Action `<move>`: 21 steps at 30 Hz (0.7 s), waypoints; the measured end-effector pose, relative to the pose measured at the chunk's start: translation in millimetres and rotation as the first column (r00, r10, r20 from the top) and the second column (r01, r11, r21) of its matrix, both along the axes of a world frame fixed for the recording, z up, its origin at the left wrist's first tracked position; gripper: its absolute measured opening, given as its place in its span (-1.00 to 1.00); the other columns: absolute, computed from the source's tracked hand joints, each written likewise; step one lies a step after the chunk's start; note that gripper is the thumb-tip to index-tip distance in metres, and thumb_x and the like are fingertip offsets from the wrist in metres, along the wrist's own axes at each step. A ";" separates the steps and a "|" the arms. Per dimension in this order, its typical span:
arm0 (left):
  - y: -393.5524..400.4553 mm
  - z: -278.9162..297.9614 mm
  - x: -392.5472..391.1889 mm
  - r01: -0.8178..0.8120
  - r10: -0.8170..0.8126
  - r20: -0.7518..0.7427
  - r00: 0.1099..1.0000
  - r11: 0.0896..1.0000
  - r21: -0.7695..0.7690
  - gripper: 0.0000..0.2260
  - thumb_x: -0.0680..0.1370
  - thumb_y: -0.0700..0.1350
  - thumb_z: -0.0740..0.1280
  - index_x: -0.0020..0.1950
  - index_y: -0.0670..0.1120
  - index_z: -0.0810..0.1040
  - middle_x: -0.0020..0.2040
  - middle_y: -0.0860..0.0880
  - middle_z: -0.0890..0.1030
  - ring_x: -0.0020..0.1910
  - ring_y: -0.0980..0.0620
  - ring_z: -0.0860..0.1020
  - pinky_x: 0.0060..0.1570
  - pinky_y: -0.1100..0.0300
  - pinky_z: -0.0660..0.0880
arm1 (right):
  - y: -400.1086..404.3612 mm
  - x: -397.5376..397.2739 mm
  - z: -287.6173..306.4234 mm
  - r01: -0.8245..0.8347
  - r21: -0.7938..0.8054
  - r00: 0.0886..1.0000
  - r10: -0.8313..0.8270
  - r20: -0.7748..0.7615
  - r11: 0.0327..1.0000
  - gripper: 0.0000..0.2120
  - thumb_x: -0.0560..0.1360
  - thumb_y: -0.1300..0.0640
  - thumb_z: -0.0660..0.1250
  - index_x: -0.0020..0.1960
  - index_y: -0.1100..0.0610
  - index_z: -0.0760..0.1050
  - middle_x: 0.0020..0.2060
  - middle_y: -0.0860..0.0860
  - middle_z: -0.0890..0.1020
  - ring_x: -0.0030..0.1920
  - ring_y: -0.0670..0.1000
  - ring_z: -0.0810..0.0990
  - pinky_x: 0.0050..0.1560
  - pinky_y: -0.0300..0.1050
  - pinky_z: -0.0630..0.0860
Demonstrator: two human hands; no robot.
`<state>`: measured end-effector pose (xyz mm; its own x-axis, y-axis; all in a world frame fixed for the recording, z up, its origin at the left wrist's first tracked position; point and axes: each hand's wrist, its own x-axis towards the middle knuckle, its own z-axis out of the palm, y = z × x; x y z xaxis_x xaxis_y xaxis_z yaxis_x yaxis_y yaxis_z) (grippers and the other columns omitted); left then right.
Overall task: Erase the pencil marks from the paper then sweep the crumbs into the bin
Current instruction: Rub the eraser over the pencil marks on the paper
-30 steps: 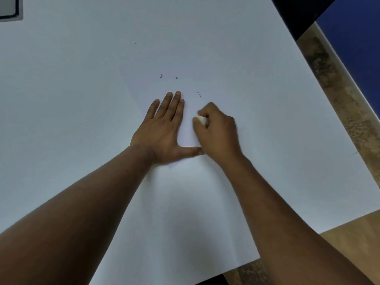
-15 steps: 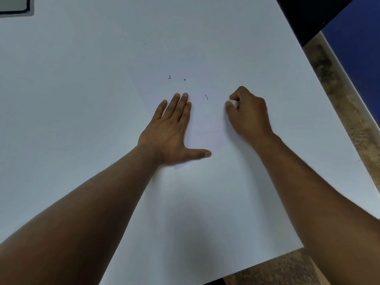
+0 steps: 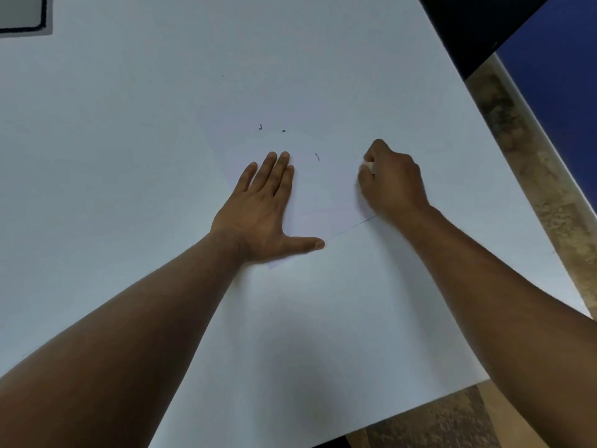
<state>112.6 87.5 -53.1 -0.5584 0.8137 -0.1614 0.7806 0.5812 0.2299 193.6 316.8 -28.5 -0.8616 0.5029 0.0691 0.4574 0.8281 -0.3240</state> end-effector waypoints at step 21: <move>-20.4 3.2 -1.6 0.115 -0.115 0.042 0.992 0.993 0.012 0.13 0.39 0.66 -0.03 0.67 -0.09 -0.27 0.67 -0.02 -0.29 0.61 0.05 -0.39 0.61 -0.04 -0.28 | -31.0 7.7 -6.2 -0.069 -0.048 0.997 0.067 -0.029 0.996 -0.88 0.58 0.13 0.22 0.05 0.18 0.40 -0.13 0.12 0.61 -0.12 0.22 0.56 -0.17 -0.13 0.30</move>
